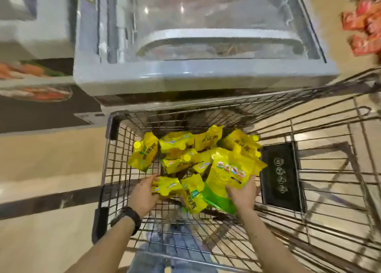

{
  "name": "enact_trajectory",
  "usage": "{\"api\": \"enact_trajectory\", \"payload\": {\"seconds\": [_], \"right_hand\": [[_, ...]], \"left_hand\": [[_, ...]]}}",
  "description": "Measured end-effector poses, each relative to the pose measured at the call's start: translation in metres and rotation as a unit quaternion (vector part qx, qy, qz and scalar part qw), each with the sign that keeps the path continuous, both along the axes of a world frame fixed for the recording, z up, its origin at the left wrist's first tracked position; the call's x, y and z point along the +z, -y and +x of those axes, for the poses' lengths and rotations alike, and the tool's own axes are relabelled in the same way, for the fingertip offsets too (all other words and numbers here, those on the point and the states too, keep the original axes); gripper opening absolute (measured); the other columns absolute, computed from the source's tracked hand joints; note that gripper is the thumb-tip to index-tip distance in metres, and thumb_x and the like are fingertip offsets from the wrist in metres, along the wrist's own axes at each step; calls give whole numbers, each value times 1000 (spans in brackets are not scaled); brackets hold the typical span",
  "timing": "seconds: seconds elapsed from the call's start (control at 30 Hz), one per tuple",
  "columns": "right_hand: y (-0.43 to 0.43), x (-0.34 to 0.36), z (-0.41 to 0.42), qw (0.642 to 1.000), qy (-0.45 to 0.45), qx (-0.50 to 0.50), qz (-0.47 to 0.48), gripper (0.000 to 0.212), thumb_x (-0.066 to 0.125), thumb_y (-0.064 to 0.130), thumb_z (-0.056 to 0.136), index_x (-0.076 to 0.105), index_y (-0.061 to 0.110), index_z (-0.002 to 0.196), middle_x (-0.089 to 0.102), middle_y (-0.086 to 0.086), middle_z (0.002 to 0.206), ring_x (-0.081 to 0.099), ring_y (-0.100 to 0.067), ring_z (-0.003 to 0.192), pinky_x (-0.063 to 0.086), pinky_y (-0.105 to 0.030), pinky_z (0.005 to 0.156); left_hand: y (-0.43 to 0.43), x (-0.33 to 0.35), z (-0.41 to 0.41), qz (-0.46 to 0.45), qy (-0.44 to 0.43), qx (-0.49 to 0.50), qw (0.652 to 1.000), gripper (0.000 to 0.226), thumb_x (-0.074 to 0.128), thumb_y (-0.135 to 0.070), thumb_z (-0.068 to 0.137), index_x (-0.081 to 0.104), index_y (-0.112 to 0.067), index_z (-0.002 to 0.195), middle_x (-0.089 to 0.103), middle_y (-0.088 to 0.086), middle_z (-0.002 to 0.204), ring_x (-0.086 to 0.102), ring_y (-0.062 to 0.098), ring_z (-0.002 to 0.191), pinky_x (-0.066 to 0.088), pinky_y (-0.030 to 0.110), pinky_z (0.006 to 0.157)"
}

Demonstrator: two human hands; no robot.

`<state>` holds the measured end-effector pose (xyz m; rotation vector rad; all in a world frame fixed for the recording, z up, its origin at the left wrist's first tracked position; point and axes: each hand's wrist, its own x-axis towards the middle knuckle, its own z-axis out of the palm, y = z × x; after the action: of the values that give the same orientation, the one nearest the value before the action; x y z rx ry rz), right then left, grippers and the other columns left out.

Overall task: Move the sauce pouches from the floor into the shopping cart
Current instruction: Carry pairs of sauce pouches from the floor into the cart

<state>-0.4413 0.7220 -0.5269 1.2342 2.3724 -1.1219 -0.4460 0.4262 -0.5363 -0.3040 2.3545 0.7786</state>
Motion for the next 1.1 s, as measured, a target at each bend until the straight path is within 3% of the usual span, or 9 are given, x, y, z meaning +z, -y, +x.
{"api": "enact_trajectory", "payload": {"seconds": [0.07, 0.17, 0.3, 0.43, 0.53, 0.63, 0.83, 1.0, 1.1], "right_hand": [[-1, -3, 8, 1000, 10, 7, 5, 84, 86, 12, 60, 46, 6, 134, 57, -20, 127, 52, -36, 120, 41, -43, 104], [-4, 3, 22, 1000, 0, -20, 9, 76, 83, 22, 49, 56, 14, 120, 61, -14, 116, 61, -33, 107, 51, -46, 93], [12, 51, 34, 998, -32, -45, 10, 73, 82, 0, 62, 51, 5, 128, 53, -19, 122, 54, -35, 113, 43, -41, 99], [41, 86, 56, 989, -24, 95, 114, 80, 79, 6, 68, 42, 6, 139, 45, -20, 131, 48, -39, 123, 41, -42, 101], [77, 105, 62, 942, 23, 290, 168, 94, 79, 26, 73, 26, 16, 150, 27, -13, 153, 29, -30, 143, 39, -40, 111], [124, 127, 53, 893, 22, 405, 194, 91, 73, 37, 79, 22, 20, 152, 22, -12, 157, 29, -30, 143, 44, -42, 106], [223, 175, 15, 796, -70, 560, 219, 87, 72, 37, 76, 27, 25, 149, 31, -8, 151, 39, -29, 135, 47, -42, 99], [274, 198, -9, 707, -119, 655, 239, 88, 70, 34, 80, 21, 24, 152, 23, -11, 157, 31, -30, 141, 41, -42, 104], [290, 209, -17, 674, -137, 688, 229, 88, 68, 40, 82, 19, 24, 153, 20, -13, 159, 26, -31, 144, 37, -44, 110]], "left_hand": [[3, 7, 3, -13, -6, -6, 1000, 54, 76, -12, 76, 61, -18, 128, 67, 5, 126, 64, 26, 115, 49, 33, 95], [5, 21, 9, -36, -25, -44, 998, 66, 77, -24, 76, 53, -22, 136, 64, 6, 128, 60, 25, 117, 52, 39, 96], [8, 47, 12, -62, -56, -103, 991, 73, 80, -33, 75, 45, -24, 139, 56, 6, 133, 56, 26, 121, 52, 41, 97], [22, 80, 16, -88, -82, -154, 981, 76, 71, -42, 82, 35, -25, 147, 50, 7, 138, 53, 27, 124, 53, 43, 97], [40, 107, 23, -110, -128, -152, 974, 76, 68, -48, 83, 35, -24, 148, 52, 9, 135, 53, 29, 123, 51, 41, 96], [69, 133, 36, -124, -164, -109, 973, 74, 66, -51, 82, 37, -26, 145, 53, 8, 132, 58, 30, 118, 52, 42, 92], [138, 176, 62, -175, -199, -20, 964, 74, 62, -52, 84, 32, -29, 147, 51, 10, 132, 55, 32, 118, 52, 43, 89], [174, 201, 85, -238, -180, 54, 953, 81, 64, -54, 83, 27, -29, 149, 48, 10, 136, 55, 33, 118, 53, 43, 90], [181, 209, 103, -273, -154, 88, 945, 79, 61, -56, 86, 25, -29, 150, 48, 8, 137, 53, 31, 121, 52, 42, 89]]}}
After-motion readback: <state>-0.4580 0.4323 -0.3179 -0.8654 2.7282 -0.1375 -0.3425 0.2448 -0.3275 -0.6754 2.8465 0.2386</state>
